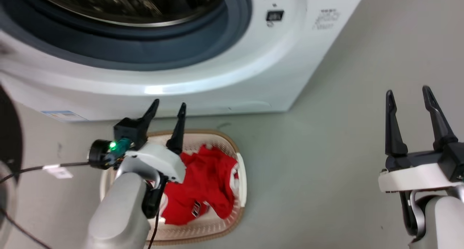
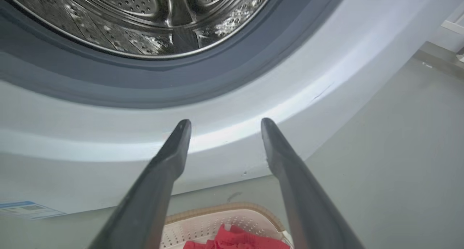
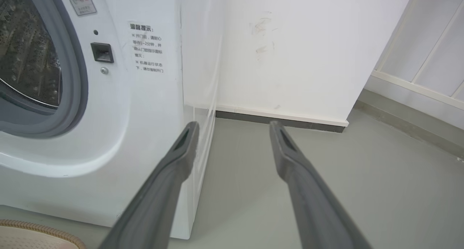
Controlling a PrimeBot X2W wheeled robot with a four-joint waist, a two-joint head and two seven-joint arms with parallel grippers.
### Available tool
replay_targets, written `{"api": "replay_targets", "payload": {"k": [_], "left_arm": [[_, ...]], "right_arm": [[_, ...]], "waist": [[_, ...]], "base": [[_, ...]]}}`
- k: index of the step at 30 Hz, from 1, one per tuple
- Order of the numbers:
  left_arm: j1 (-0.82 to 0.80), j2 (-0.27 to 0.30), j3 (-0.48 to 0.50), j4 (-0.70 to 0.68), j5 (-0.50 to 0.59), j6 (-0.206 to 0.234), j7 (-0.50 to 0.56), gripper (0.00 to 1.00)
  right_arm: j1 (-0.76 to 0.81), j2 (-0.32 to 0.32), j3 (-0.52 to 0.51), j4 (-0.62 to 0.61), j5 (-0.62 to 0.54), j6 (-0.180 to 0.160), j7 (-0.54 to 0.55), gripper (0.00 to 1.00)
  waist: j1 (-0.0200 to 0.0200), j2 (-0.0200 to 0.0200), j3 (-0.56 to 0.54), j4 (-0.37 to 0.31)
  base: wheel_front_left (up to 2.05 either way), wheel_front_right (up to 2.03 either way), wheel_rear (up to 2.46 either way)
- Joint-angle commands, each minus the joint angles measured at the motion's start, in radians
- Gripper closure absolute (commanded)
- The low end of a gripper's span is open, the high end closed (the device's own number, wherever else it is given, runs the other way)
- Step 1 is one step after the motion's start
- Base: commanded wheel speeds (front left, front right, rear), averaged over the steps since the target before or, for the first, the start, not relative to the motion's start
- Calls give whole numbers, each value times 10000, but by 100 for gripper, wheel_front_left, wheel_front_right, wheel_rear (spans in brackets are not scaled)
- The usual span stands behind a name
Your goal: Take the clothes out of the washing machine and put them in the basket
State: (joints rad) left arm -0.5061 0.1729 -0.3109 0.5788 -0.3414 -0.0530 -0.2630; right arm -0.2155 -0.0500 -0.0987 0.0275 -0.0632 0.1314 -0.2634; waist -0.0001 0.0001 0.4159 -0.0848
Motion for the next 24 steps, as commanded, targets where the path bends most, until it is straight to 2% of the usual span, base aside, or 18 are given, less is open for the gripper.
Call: {"api": "replay_targets", "payload": {"k": [1, 9, 15, 24], "left_arm": [[324, 2, 156, -208, 148, -14, -26, 0], [1720, 93, 1697, -2557, 1182, 155, -26, 0], [2902, -228, 2650, -3820, 1598, 160, -26, 0], [4776, -793, 3584, -4524, 1959, 69, -26, 0]], "right_arm": [[155, -4, -53, 15, -63, -13, -20, 0], [767, -1, -226, 141, -195, -13, -20, 0], [1273, -3, -266, 241, -94, -13, -20, 0], [2107, 0, 2, 261, 188, -13, -20, 0]], "waist": [[1, -1, -839, 626], [1, -1, -2008, 1255], [1, -1, -2745, 1433], [1, -1, -3588, 1305]], "base": [[0, 0, 0], [0, 0, 0], [0, 0, 0], [0, 0, 0]]}}
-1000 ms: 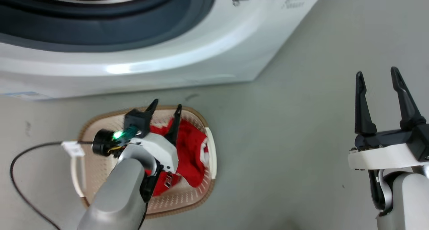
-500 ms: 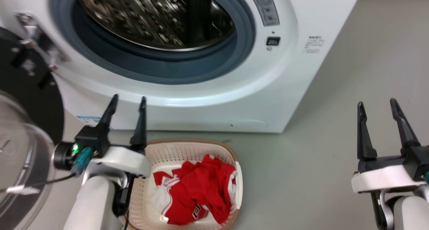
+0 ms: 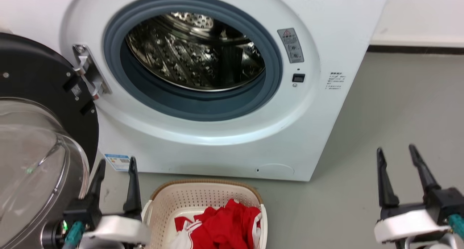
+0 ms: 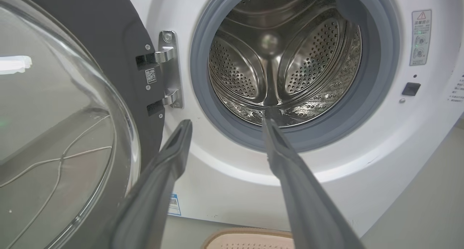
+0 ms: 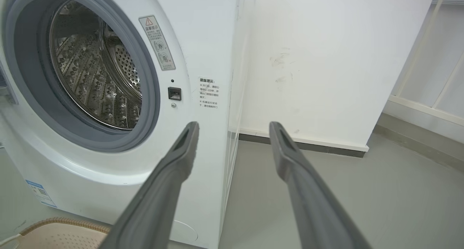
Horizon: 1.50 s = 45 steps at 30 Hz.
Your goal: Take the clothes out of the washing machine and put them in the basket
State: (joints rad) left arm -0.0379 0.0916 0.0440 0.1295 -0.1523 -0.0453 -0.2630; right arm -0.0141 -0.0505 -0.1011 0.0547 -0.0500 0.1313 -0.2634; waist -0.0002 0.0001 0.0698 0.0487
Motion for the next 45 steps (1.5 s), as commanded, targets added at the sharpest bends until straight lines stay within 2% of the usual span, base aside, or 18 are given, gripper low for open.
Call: {"api": "replay_targets", "payload": {"k": [1, 12, 29, 30, 35, 45], "left_arm": [[222, -24, 92, -85, 138, 16, -26, 0], [1393, -332, 76, -334, 783, 148, -26, 0], [952, -326, -139, -552, 1402, 39, -26, 0], [1051, -345, -121, -537, 1353, 23, 0, 100], [1265, -395, -108, -44, 1287, 16, 71, 100], [940, -397, 55, 165, -864, -103, 621, 100]], "right_arm": [[185, 4, 35, 7, 75, -11, -20, 0], [728, 4, 47, 48, 393, -11, -20, 0], [536, 4, 55, 54, 489, -11, -20, 0], [611, 2, 65, 81, 486, 0, 0, 100], [774, 36, 91, 553, 524, 2, 68, 100], [503, 31, 38, 758, 2717, 1, 594, 100]], "waist": [[2, -1, -203, -48], [2, -1, -648, -216], [2, -1, -463, -348], [3, -1, -460, -350], [4, -1, -459, -353], [3, -1, -476, -363]], "base": [[0, 0, 0], [0, 0, 0], [0, 0, 0], [0, 0, 0], [0, 0, 0], [0, 0, 0]]}}
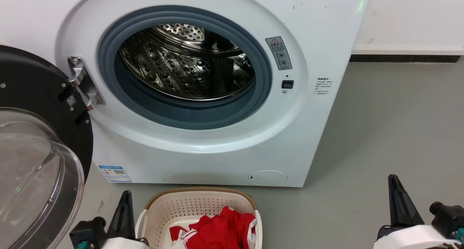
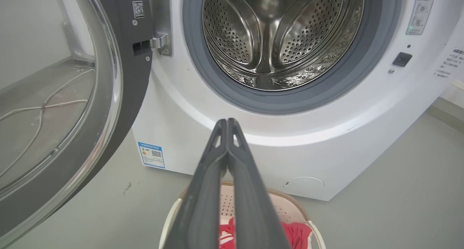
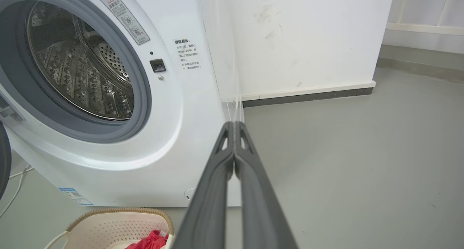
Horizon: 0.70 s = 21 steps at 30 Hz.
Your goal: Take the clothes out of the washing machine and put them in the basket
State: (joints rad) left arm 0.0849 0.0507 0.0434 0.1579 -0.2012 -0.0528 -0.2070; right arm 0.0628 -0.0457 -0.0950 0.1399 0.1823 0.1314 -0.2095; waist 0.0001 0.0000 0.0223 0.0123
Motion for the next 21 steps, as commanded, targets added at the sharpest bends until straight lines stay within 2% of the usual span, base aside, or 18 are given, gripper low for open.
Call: {"api": "replay_targets", "payload": {"k": [1, 21], "left_arm": [[-308, 12, 65, -111, -572, -40, 103, 100], [-719, 8, 203, 102, -4017, -234, 865, 100]], "right_arm": [[-286, -18, -23, -82, 594, -1, 97, 100], [-658, -28, -51, 177, 4080, -3, 877, 100]], "waist": [[0, 0, -4, -1], [-1, 0, -35, -21]], "base": [[0, 0, 0], [0, 0, 0]]}}
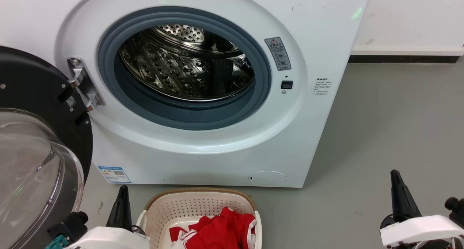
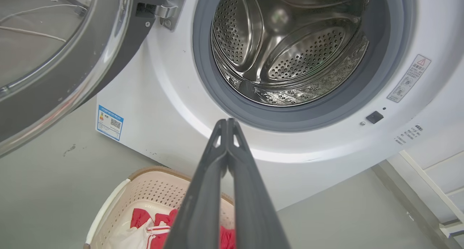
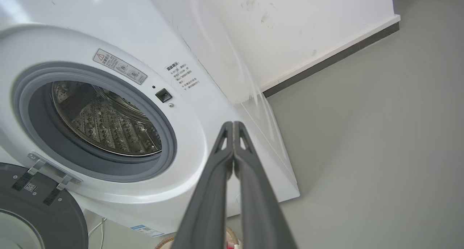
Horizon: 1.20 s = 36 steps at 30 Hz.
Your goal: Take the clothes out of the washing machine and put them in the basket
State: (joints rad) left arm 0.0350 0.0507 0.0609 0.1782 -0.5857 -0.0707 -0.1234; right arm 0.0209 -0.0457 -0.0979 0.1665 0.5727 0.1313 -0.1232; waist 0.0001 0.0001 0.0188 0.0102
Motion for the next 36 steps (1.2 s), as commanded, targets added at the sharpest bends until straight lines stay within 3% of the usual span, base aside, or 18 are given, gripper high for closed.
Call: {"api": "replay_targets", "payload": {"k": [1, 36], "left_arm": [[-241, 8, 37, -89, -333, -66, 68, 100], [-861, 2, 286, 263, -5043, -335, 1175, 100]], "right_arm": [[-256, -29, -25, -75, 339, -1, 54, 100], [-787, -47, -90, 330, 5113, -4, 1163, 100]], "waist": [[0, -1, -2, -1], [-1, -1, -60, -38]], "base": [[0, 0, 0], [0, 0, 0]]}}
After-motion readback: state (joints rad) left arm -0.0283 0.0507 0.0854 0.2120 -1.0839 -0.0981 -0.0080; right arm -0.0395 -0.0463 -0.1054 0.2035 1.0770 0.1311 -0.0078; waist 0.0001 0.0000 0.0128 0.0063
